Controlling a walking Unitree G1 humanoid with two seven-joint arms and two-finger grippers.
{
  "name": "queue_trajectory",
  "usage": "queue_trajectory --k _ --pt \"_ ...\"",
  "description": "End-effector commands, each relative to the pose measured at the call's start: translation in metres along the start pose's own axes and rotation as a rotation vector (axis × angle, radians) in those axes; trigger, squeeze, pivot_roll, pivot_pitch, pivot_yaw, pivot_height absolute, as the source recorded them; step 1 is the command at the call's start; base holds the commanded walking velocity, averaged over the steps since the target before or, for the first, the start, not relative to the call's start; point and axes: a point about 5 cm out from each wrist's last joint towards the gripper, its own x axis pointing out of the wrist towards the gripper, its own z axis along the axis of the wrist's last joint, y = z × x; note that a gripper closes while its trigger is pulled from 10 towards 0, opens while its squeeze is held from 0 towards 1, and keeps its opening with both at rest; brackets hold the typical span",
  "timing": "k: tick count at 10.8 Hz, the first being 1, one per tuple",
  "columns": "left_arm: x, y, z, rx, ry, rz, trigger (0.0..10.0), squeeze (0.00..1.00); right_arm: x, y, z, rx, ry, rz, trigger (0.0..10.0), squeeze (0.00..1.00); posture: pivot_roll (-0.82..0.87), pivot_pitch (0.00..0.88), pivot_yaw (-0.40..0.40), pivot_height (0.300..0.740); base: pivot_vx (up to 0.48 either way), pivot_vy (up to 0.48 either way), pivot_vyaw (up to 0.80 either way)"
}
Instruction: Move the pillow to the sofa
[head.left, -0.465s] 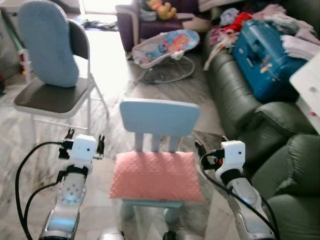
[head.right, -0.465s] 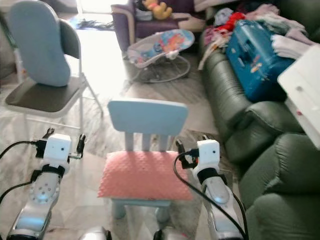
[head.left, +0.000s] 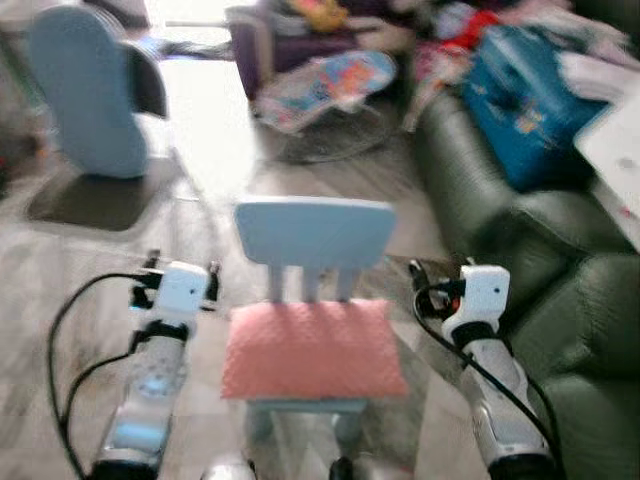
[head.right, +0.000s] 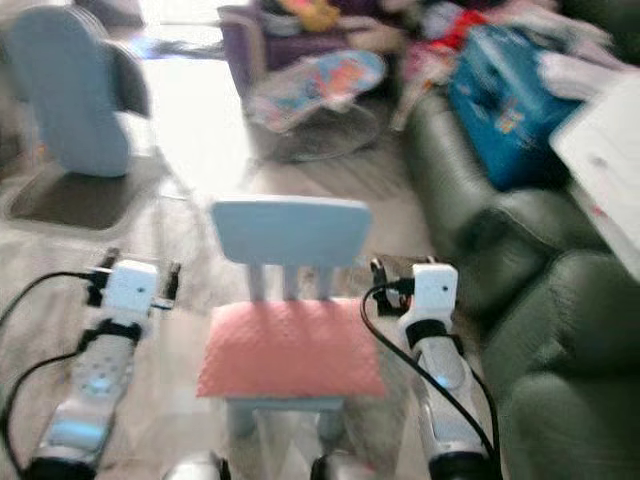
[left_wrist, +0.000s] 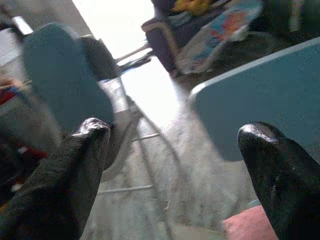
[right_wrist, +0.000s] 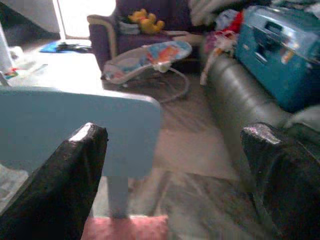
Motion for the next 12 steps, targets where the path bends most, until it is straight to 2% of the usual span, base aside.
queue_trajectory --k 1,2,4,5,6,7,8,9,10,12 --pt "0.002 -0.003 0.004 0.004 -0.006 -0.004 10.0 0.0 -0.002 0.005 -0.002 0.008 0.003 0.021 10.0 0.0 -0.03 0.05 -0.032 0.74 0.0 0.0 0.0" --pt "0.002 -0.01 0.001 0.017 -0.001 -0.038 10.0 0.0 -0.006 0.009 -0.005 0.013 0.006 0.02 10.0 0.0 -0.04 0.051 -0.028 0.74 0.0 0.0 0.0" --pt "0.0 -0.013 0.0 0.023 0.009 -0.047 10.0 0.0 -0.009 0.009 -0.006 0.034 0.009 0.015 10.0 0.0 -0.03 0.074 -0.027 0.74 0.0 0.0 0.0" --pt "-0.001 -0.013 -0.001 0.017 0.027 -0.045 10.0 0.0 -0.005 0.018 -0.006 -0.023 0.01 0.072 10.0 0.0 -0.01 0.088 -0.04 0.74 0.0 0.0 0.8" --pt "-0.002 -0.012 -0.002 0.011 0.033 -0.041 10.0 0.0 -0.004 0.02 -0.006 -0.015 0.007 0.083 10.0 0.0 0.0 0.089 -0.047 0.74 0.0 0.0 0.8" --pt "-0.004 -0.011 -0.004 0.025 0.04 -0.037 10.0 0.0 0.0 0.019 -0.006 0.001 0.012 0.082 10.0 0.0 0.01 0.093 -0.06 0.74 0.0 0.0 0.79" --pt "-0.006 -0.013 -0.008 0.066 0.05 -0.099 10.0 0.0 0.0 0.017 -0.006 0.018 0.012 0.063 10.0 0.0 0.01 0.095 -0.062 0.74 0.0 0.0 0.0" --pt "-0.009 -0.013 -0.004 0.114 -0.004 -0.129 10.0 0.0 -0.003 0.014 -0.007 0.007 0.013 0.033 10.0 0.0 0.01 0.096 -0.054 0.74 0.0 0.0 0.0" --pt "-0.008 -0.015 -0.006 0.099 0.02 -0.139 10.0 0.0 -0.006 0.01 -0.008 0.007 0.011 0.002 10.0 0.0 0.0 0.093 -0.036 0.74 0.0 0.0 0.0" --pt "-0.005 -0.019 -0.002 0.108 0.002 -0.175 10.0 0.0 -0.008 0.002 -0.009 0.008 0.004 -0.072 10.0 0.0 -0.01 0.091 0.0 0.74 0.0 0.0 0.0"
